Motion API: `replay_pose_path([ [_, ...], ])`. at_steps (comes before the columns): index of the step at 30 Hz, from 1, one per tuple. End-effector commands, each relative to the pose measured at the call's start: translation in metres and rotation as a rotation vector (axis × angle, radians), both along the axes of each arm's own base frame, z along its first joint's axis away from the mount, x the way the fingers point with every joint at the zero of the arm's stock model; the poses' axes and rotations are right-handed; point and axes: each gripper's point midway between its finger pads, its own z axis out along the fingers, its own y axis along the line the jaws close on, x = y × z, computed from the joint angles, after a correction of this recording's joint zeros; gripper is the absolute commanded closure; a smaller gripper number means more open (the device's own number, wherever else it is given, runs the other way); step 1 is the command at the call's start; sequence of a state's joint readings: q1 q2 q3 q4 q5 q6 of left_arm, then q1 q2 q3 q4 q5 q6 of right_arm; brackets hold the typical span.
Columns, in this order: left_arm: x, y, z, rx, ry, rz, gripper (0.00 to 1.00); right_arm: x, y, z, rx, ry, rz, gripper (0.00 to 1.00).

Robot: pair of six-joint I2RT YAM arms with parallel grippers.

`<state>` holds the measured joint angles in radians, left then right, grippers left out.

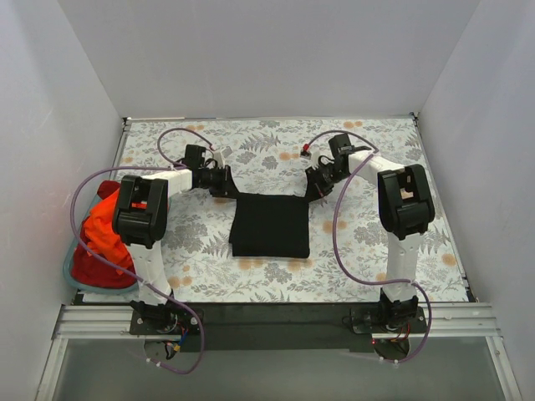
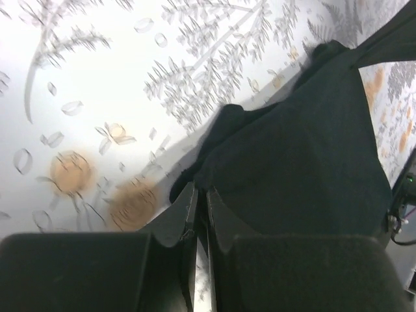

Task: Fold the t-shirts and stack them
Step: Fold the tshirt

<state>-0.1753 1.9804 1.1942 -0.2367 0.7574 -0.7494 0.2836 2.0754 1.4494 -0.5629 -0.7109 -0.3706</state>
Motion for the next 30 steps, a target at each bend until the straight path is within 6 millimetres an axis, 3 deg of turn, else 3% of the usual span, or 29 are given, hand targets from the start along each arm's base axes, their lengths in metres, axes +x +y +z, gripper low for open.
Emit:
replay_pose_path([
  [1, 0.04, 0.005, 0.009, 0.011, -0.101, 0.043, 1.0, 0.031, -0.004, -0.002, -0.044, -0.101, -0.013, 0.99],
  [5, 0.057, 0.008, 0.003, 0.002, -0.081, 0.078, 1.0, 0.062, -0.011, 0.002, -0.069, -0.176, -0.051, 0.99],
  [7, 0.063, 0.009, 0.007, -0.003, -0.091, 0.087, 1.0, 0.068, -0.01, 0.008, -0.062, -0.186, -0.062, 0.99],
  [9, 0.07, 0.007, 0.02, -0.034, -0.106, 0.089, 1.0, 0.075, -0.01, 0.019, -0.059, -0.213, -0.077, 0.91],
  [10, 0.071, 0.006, 0.027, -0.053, -0.11, 0.087, 0.93, 0.079, -0.01, 0.029, -0.054, -0.223, -0.097, 0.86],
  [11, 0.071, 0.008, 0.033, -0.065, -0.111, 0.088, 0.85, 0.082, -0.011, 0.037, -0.048, -0.231, -0.115, 0.62],
  [13, 0.071, 0.01, 0.058, -0.082, -0.146, 0.103, 0.7, 0.089, -0.012, 0.069, -0.023, -0.262, -0.165, 0.39],
  [14, 0.069, 0.011, 0.063, -0.082, -0.152, 0.113, 0.6, 0.09, -0.012, 0.081, -0.015, -0.28, -0.179, 0.29],
  [15, 0.065, 0.014, 0.068, -0.076, -0.157, 0.125, 0.44, 0.087, -0.012, 0.089, -0.017, -0.287, -0.198, 0.22],
  [16, 0.065, 0.02, 0.085, -0.059, -0.193, 0.163, 0.33, 0.087, -0.014, 0.112, -0.01, -0.319, -0.235, 0.17],
  [17, 0.065, 0.026, 0.094, -0.051, -0.213, 0.188, 0.19, 0.084, -0.013, 0.12, -0.012, -0.302, -0.284, 0.12],
  [18, 0.063, 0.029, 0.101, -0.043, -0.226, 0.205, 0.16, 0.079, -0.009, 0.122, -0.045, -0.314, -0.305, 0.11],
  [20, 0.055, 0.04, 0.119, -0.01, -0.273, 0.253, 0.15, 0.061, -0.006, 0.129, -0.09, -0.349, -0.308, 0.1],
  [23, 0.046, 0.053, 0.136, 0.03, -0.314, 0.315, 0.14, 0.026, 0.02, 0.124, -0.17, -0.379, -0.258, 0.02],
  [26, 0.034, 0.059, 0.146, 0.038, -0.312, 0.335, 0.13, -0.012, 0.057, 0.105, -0.278, -0.341, -0.214, 0.02],
  [30, 0.021, 0.06, 0.153, 0.028, -0.316, 0.333, 0.12, -0.048, 0.083, 0.077, -0.347, -0.263, -0.182, 0.02],
])
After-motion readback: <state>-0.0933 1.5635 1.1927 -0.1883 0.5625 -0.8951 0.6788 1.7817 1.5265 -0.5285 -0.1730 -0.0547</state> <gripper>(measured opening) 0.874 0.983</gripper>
